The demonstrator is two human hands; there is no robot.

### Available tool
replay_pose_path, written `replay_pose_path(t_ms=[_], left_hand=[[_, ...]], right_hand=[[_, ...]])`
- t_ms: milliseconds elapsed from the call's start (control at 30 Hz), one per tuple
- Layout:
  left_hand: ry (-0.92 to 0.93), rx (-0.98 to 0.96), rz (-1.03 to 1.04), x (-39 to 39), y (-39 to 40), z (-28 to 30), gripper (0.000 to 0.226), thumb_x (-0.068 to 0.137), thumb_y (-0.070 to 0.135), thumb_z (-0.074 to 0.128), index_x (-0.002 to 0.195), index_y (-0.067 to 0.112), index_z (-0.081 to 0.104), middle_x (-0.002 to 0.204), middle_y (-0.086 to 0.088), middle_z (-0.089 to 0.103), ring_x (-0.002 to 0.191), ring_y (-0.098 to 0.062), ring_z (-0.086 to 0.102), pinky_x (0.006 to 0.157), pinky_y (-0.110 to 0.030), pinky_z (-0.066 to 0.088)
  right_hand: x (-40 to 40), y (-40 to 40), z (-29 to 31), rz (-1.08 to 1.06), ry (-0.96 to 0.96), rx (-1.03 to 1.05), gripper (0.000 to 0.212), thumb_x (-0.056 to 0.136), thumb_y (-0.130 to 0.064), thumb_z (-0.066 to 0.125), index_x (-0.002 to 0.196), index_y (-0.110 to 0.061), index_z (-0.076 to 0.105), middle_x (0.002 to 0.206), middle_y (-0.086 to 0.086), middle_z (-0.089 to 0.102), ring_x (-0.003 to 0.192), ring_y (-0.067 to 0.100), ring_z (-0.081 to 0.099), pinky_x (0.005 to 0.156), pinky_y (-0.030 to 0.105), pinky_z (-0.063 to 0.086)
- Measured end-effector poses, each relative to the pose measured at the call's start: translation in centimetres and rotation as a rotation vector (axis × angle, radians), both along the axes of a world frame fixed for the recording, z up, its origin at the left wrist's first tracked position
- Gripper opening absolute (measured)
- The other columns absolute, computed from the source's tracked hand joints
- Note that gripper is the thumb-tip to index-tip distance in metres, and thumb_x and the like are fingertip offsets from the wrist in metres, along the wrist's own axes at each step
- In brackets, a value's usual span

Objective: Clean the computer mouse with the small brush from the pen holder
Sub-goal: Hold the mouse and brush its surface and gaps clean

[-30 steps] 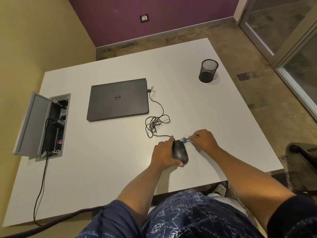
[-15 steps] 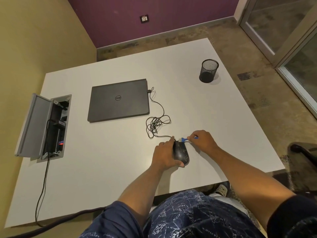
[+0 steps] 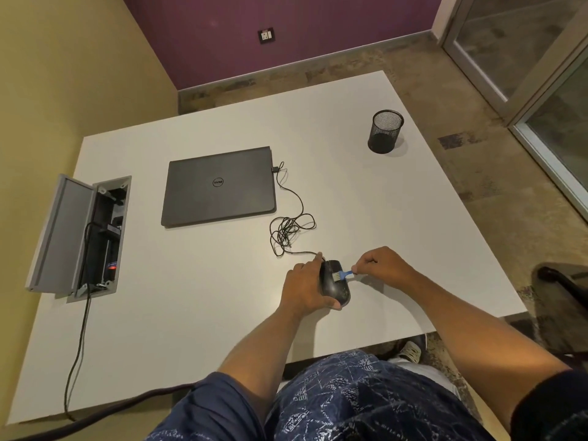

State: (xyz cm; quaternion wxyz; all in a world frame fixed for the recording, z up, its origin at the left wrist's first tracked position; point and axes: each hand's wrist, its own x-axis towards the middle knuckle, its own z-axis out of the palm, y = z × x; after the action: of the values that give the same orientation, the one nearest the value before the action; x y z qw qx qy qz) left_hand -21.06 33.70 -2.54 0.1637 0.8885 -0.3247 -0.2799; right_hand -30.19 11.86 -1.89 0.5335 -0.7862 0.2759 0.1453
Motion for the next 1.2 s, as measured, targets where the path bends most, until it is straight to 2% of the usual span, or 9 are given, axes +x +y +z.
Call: replay_pose_path(t_ms=[100, 233, 400, 500, 600, 767, 967, 1100, 1200], left_hand=[[-0.006, 0.004, -0.004, 0.0, 0.0, 0.0, 0.137, 0.049, 0.070, 0.085, 0.159, 0.017, 0.023, 0.145, 0.000, 0.055, 0.128, -0.028, 0.051, 0.104, -0.041, 0.043], [-0.001, 0.010, -0.001, 0.0, 0.0, 0.0, 0.135, 0.049, 0.070, 0.086, 0.158, 0.019, 0.024, 0.142, 0.001, 0.056, 0.127, -0.028, 0.051, 0.104, -0.041, 0.043], [-0.006, 0.012, -0.008, 0.0, -0.1, 0.1, 0.133, 0.048, 0.070, 0.086, 0.156, 0.020, 0.027, 0.139, 0.001, 0.058, 0.124, -0.028, 0.053, 0.102, -0.042, 0.045], [-0.010, 0.009, -0.005, 0.0, 0.0, 0.1, 0.135, 0.048, 0.071, 0.085, 0.157, 0.019, 0.025, 0.142, 0.000, 0.057, 0.125, -0.028, 0.053, 0.103, -0.042, 0.045], [-0.001, 0.011, -0.001, -0.1, 0.0, 0.0, 0.136, 0.049, 0.071, 0.085, 0.159, 0.018, 0.024, 0.146, 0.000, 0.054, 0.129, -0.028, 0.051, 0.106, -0.042, 0.043], [-0.002, 0.016, -0.002, -0.1, 0.0, 0.1, 0.136, 0.048, 0.071, 0.085, 0.158, 0.019, 0.025, 0.144, 0.001, 0.055, 0.128, -0.028, 0.052, 0.105, -0.041, 0.044], [-0.002, 0.004, -0.006, -0.1, 0.0, 0.1, 0.134, 0.049, 0.070, 0.085, 0.158, 0.018, 0.026, 0.143, 0.001, 0.056, 0.127, -0.028, 0.052, 0.104, -0.041, 0.043], [-0.010, -0.002, -0.013, 0.0, 0.1, 0.1, 0.134, 0.050, 0.070, 0.086, 0.157, 0.016, 0.027, 0.144, 0.000, 0.056, 0.127, -0.029, 0.053, 0.104, -0.041, 0.044], [-0.012, 0.008, -0.018, 0.0, 0.0, 0.1, 0.133, 0.049, 0.070, 0.086, 0.156, 0.017, 0.027, 0.142, 0.000, 0.057, 0.126, -0.029, 0.053, 0.103, -0.041, 0.044]], right_hand=[[-1.0, 0.2, -0.5, 0.069, 0.030, -0.018, 0.011, 0.084, -0.023, 0.076, 0.079, -0.014, 0.082, 0.072, -0.001, 0.075, 0.060, 0.001, 0.057, 0.058, 0.018, 0.040], [-2.1, -0.1, -1.8, -0.072, -0.007, -0.099, 0.015, 0.087, -0.022, 0.076, 0.079, -0.010, 0.081, 0.074, -0.001, 0.073, 0.069, 0.008, 0.060, 0.065, 0.025, 0.044], [-2.4, -0.2, -1.9, -0.139, -0.013, -0.021, 0.014, 0.084, -0.023, 0.079, 0.072, -0.017, 0.081, 0.057, -0.014, 0.067, 0.055, -0.002, 0.054, 0.057, 0.019, 0.039], [-2.3, 0.9, -1.6, -0.015, 0.010, -0.007, 0.017, 0.084, -0.027, 0.080, 0.074, -0.014, 0.080, 0.066, -0.004, 0.069, 0.059, 0.001, 0.054, 0.060, 0.021, 0.039], [-2.2, 1.4, -1.8, -0.136, -0.022, -0.055, 0.019, 0.088, -0.024, 0.076, 0.075, -0.010, 0.079, 0.072, 0.005, 0.071, 0.066, 0.011, 0.055, 0.063, 0.026, 0.040], [-1.8, 1.4, -1.3, -0.160, -0.021, -0.051, 0.020, 0.089, -0.026, 0.075, 0.075, -0.013, 0.078, 0.066, -0.006, 0.066, 0.063, 0.006, 0.054, 0.059, 0.020, 0.038], [-2.0, 1.1, -1.5, -0.206, 0.043, -0.151, 0.023, 0.091, -0.022, 0.071, 0.082, -0.002, 0.079, 0.066, -0.002, 0.064, 0.066, 0.013, 0.055, 0.055, 0.022, 0.038], [-2.2, 1.0, -0.8, -0.110, 0.016, -0.009, 0.018, 0.089, -0.024, 0.076, 0.077, -0.011, 0.079, 0.067, -0.004, 0.066, 0.063, 0.008, 0.054, 0.061, 0.024, 0.040], [-2.2, 1.1, -0.9, -0.105, 0.037, -0.032, 0.017, 0.089, -0.023, 0.076, 0.079, -0.009, 0.079, 0.072, 0.000, 0.068, 0.067, 0.011, 0.056, 0.061, 0.024, 0.041]])
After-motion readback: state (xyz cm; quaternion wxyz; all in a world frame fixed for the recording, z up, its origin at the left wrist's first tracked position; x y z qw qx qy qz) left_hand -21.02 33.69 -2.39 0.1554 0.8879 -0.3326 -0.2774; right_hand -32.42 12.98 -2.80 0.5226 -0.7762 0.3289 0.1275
